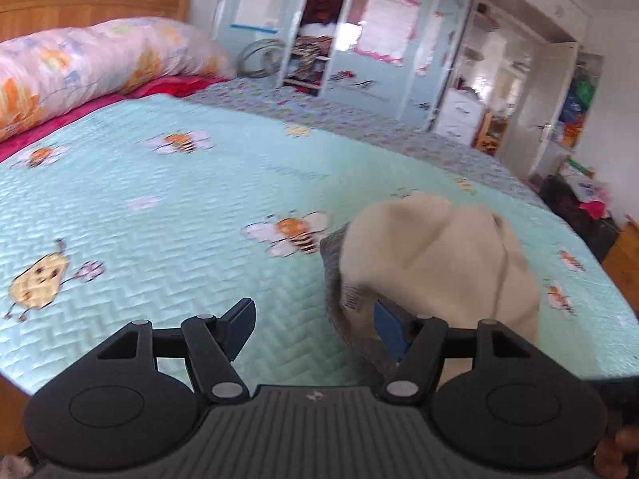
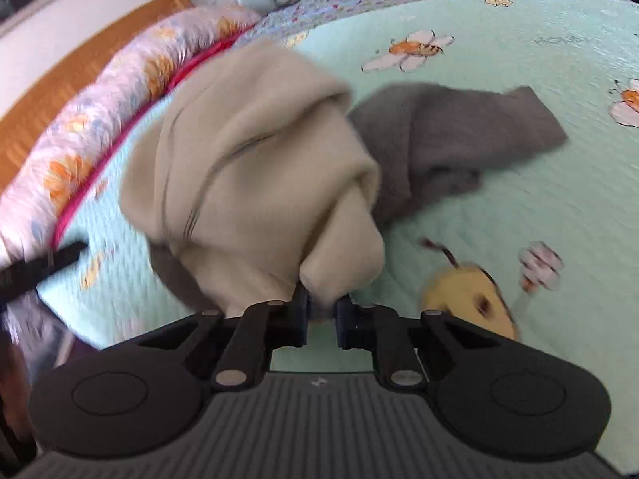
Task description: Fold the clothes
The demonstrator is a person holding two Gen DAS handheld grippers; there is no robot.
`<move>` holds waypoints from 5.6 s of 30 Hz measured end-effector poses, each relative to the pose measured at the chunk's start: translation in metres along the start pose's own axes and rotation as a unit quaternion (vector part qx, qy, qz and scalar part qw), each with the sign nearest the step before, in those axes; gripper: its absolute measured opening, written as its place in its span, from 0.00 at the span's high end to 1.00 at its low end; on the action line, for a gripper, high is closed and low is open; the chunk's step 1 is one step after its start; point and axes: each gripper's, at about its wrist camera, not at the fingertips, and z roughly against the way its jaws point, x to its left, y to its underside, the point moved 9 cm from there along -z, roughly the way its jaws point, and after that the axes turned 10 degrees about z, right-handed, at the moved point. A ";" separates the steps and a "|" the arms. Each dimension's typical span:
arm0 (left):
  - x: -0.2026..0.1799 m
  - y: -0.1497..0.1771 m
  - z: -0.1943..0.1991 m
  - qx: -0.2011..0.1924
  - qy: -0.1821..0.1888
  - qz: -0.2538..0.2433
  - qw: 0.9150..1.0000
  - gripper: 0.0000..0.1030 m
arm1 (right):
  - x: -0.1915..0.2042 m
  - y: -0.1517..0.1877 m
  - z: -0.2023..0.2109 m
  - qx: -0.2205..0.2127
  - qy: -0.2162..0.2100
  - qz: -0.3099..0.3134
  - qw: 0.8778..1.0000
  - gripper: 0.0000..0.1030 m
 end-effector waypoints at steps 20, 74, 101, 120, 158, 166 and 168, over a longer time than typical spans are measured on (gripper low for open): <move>-0.070 0.032 -0.038 0.054 0.090 -0.051 0.993 0.30 | -0.049 -0.088 -0.052 -0.022 -0.037 -0.146 0.988 0.52; -0.048 0.060 -0.029 0.173 0.114 -0.003 0.978 0.29 | 0.051 0.025 0.036 -0.046 -0.101 0.104 0.988 0.74; -0.022 0.025 -0.060 0.137 0.117 0.099 0.979 0.53 | 0.032 -0.031 0.087 -0.162 -0.162 0.033 0.973 0.52; -0.036 0.072 -0.038 0.168 0.112 0.068 0.977 0.45 | -0.007 -0.083 0.008 -0.149 -0.024 0.004 0.989 0.92; -0.073 0.094 -0.060 0.198 0.130 0.023 0.971 0.58 | -0.020 -0.010 -0.015 -0.045 -0.062 -0.060 0.995 0.39; -0.082 0.077 -0.043 0.172 0.143 0.018 0.975 0.57 | 0.012 -0.063 0.023 -0.111 -0.151 -0.104 0.977 0.81; -0.084 0.066 -0.035 0.159 0.152 0.022 0.975 0.57 | 0.019 -0.084 0.047 -0.152 -0.201 -0.114 0.961 0.96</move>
